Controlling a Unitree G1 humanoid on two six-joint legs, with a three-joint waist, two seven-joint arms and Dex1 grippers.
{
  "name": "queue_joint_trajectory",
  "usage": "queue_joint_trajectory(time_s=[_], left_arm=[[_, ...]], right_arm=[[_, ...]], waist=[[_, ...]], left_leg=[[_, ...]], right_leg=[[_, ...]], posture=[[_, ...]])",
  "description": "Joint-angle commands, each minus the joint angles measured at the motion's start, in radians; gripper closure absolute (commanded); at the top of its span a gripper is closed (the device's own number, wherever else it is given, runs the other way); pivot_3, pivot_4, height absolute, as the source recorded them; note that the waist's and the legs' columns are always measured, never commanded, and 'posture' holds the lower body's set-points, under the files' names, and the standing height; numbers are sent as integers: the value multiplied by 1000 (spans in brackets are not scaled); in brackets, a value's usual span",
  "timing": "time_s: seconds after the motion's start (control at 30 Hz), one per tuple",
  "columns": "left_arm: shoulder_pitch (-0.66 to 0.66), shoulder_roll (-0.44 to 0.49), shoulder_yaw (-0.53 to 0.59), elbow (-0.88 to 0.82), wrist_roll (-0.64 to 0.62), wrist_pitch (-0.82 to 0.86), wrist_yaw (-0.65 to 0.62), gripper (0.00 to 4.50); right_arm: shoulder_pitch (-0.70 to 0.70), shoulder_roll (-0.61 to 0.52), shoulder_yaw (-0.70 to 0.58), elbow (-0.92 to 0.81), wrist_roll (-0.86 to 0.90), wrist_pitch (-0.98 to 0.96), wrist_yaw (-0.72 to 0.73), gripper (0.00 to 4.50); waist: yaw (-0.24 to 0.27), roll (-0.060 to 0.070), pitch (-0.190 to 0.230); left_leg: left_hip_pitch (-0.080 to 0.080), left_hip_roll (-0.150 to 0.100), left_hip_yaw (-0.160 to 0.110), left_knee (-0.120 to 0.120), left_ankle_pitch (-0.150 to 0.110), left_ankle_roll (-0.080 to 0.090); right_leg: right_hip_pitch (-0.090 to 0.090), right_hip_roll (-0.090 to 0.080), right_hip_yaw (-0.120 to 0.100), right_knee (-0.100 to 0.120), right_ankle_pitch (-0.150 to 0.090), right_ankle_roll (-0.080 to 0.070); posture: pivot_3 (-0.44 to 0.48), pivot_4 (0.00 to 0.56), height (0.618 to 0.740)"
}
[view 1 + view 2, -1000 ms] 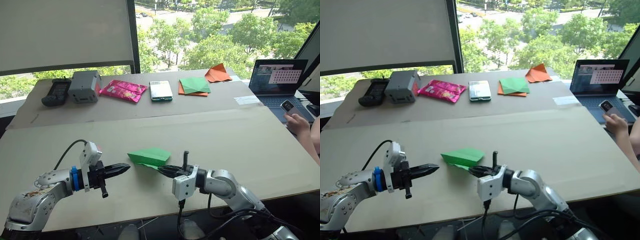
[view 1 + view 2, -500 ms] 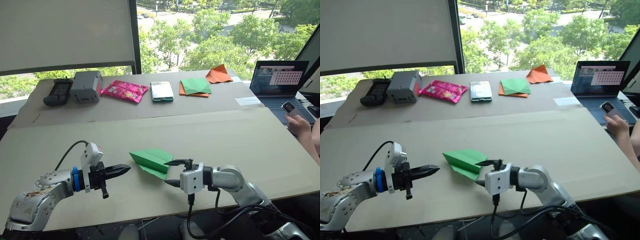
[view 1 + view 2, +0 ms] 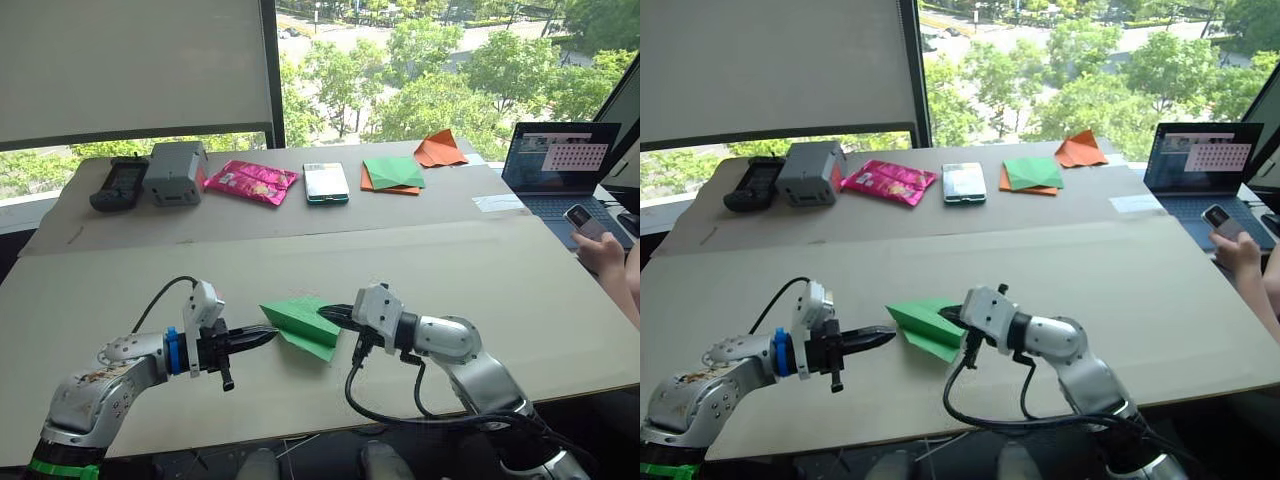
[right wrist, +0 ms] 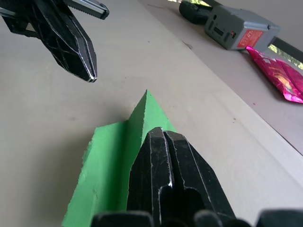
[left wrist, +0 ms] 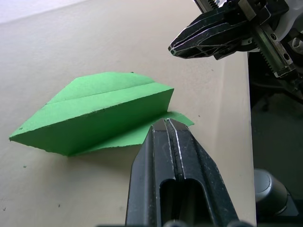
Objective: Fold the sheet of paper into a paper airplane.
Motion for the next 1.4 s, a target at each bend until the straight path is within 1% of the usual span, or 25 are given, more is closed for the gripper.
queue_joint_trajectory(time_s=[0.03,0.17,0.23,0.4,0.53,0.6,0.73,0.97,1.2,1.4], left_arm=[[-40,-43,-56,22,38,-48,-4,4500],[-63,-78,-135,107,132,-113,-7,4500],[-61,-78,-167,143,185,-158,-16,4500],[-50,-64,-189,155,225,-188,-35,4500],[-31,-84,-196,136,224,-185,-28,4500],[-19,-82,-195,126,224,-181,-27,4500],[4,-71,-187,108,226,-178,-22,4500],[21,-63,-177,93,226,-174,-11,4500],[28,-50,-155,71,213,-156,-1,4500],[35,-31,-133,47,195,-133,-4,4500]], right_arm=[[-16,35,-37,-42,24,63,-44,4460],[0,35,-29,-86,42,118,-37,4460],[5,30,-24,-102,38,149,-39,4460],[0,22,-9,-104,25,246,-44,4460],[-11,31,8,-64,9,282,-58,4460],[-13,42,10,-74,24,294,-54,4460],[-14,57,38,-61,12,331,-63,4460],[4,40,74,-50,8,365,-53,4460],[17,33,109,-64,16,356,-30,4460],[24,25,143,-23,-6,355,-37,4460]], waist=[[-1,0,0],[-3,1,-1],[-4,1,-1],[-4,1,-1],[-4,1,-1],[-4,1,-1],[-4,1,-1],[-4,1,-1],[-5,1,-1],[-5,1,0]], left_leg=[[-1,0,0,0,0,0],[-1,0,0,0,2,3],[0,0,0,-1,3,5],[-1,0,-1,-1,3,4],[0,0,-1,-1,2,3],[-1,0,-1,-1,0,1],[0,0,-1,-1,0,1],[0,0,-1,-1,0,0],[-1,0,-1,-1,0,0],[-1,0,-1,-1,0,0]], right_leg=[[0,0,0,0,0,0],[1,1,0,1,0,0],[1,1,0,2,0,0],[1,1,0,2,0,0],[0,1,0,1,0,0],[0,1,0,1,0,0],[0,1,0,2,0,0],[0,0,0,1,0,0],[-1,0,0,1,0,0],[-1,0,0,1,0,0]], posture=[[0,150,732],[0,150,732],[0,150,732],[0,150,732],[0,150,732],[0,150,732],[0,150,732],[0,150,732],[0,150,732],[0,150,732]])
